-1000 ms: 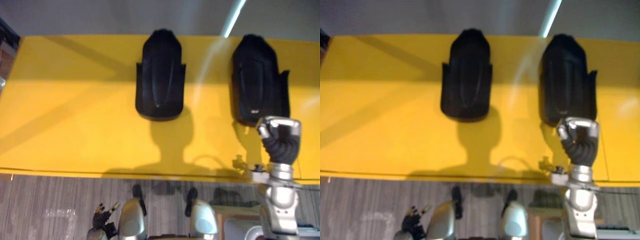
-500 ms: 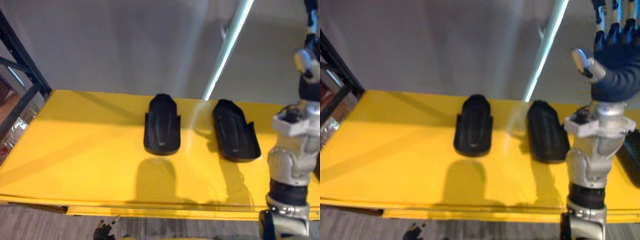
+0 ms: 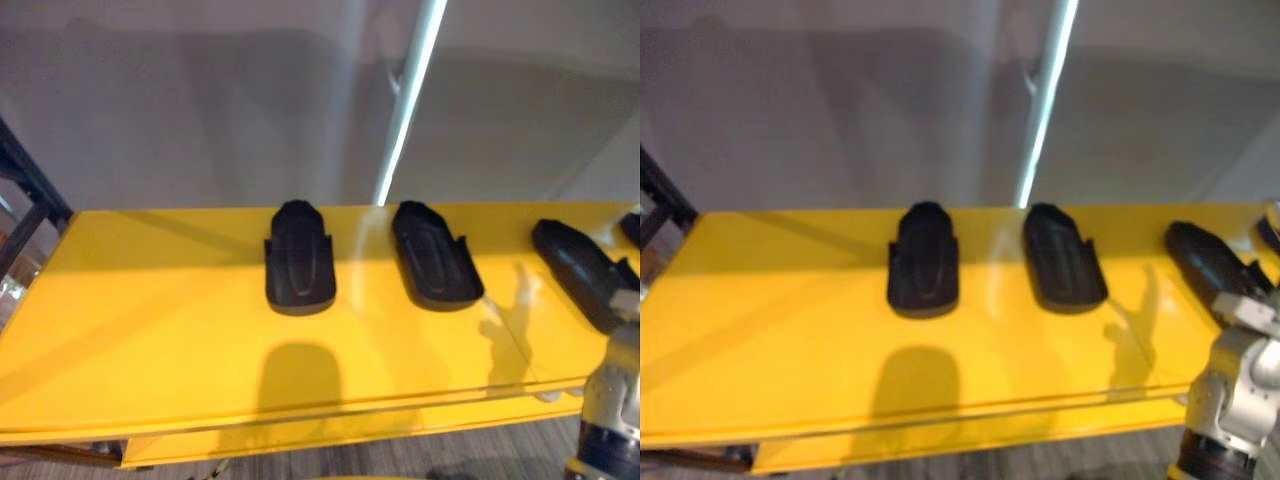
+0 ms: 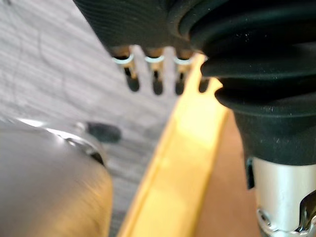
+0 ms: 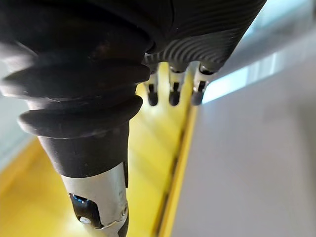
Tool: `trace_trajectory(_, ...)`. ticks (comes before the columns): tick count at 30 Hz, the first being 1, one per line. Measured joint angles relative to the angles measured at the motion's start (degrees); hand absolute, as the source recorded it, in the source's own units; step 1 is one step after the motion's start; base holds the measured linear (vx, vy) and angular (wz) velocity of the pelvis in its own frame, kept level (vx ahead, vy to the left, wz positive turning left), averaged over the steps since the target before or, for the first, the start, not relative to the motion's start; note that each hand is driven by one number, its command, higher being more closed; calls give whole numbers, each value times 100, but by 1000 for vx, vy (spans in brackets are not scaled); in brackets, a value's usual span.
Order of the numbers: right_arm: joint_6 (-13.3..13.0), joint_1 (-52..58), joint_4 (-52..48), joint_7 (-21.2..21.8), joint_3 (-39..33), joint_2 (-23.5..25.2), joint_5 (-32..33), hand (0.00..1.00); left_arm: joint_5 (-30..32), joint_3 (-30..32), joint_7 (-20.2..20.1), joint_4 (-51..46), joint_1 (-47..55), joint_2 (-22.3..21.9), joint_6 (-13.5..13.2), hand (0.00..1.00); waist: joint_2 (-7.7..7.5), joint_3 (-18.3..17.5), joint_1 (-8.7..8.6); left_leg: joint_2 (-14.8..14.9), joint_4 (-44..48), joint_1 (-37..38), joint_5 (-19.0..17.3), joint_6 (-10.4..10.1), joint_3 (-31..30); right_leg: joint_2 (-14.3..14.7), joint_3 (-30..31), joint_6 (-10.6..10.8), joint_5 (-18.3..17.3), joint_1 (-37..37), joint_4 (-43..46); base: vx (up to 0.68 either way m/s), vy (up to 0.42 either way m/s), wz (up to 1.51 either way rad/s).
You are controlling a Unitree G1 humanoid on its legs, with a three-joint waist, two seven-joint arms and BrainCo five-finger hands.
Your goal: Walk over and take plastic housings, then place them on the shelf
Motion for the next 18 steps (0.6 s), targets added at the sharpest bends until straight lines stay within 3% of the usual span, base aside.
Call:
trace_trajectory(4, -82, 326, 758, -935, -665, 85, -582, 0, 39, -3, -1, -10, 46, -4, 0, 0, -30, -26, -139, -45, -194, 93, 155, -16, 83, -20, 4, 64, -164, -33, -15, -120, -55, -9)
trace_trajectory(6, -128, 500, 1792, -1396, -1179, 85, -502, 0, 31, -9, 1, -10, 40, -62, 1, 0, 13, -84, -157, -28, -199, 87, 171, -32, 133, -4, 75, 60, -192, -101, 27, -86, -27, -13)
trace_trajectory(8, -239, 596, 2514, -1477, -1558, 85, -163, 0, -1, -9, 3, -10, 33, -71, 0, 0, 65, -117, -167, -31, -201, 91, 170, -34, 141, -4, 105, 61, -195, -97, 39, -48, 0, -6)
trace_trajectory(12, -176, 791, 4055, -1231, -2024, 280, 532, 0, -102, -16, 47, 0, -33, -39, 3, 0, 110, -141, -302, -47, -202, 98, 170, -34, 148, -19, 109, 55, -191, -92, 45, -9, 6, -2)
trace_trajectory(18, 51, 813, 4650, -660, -1588, 972, 444, 0, -170, -10, 51, 4, -241, -2, -8, 0, 88, -144, -255, -61, -203, 97, 164, -28, 137, -28, 90, 49, -192, -86, 33, 5, 1, 0)
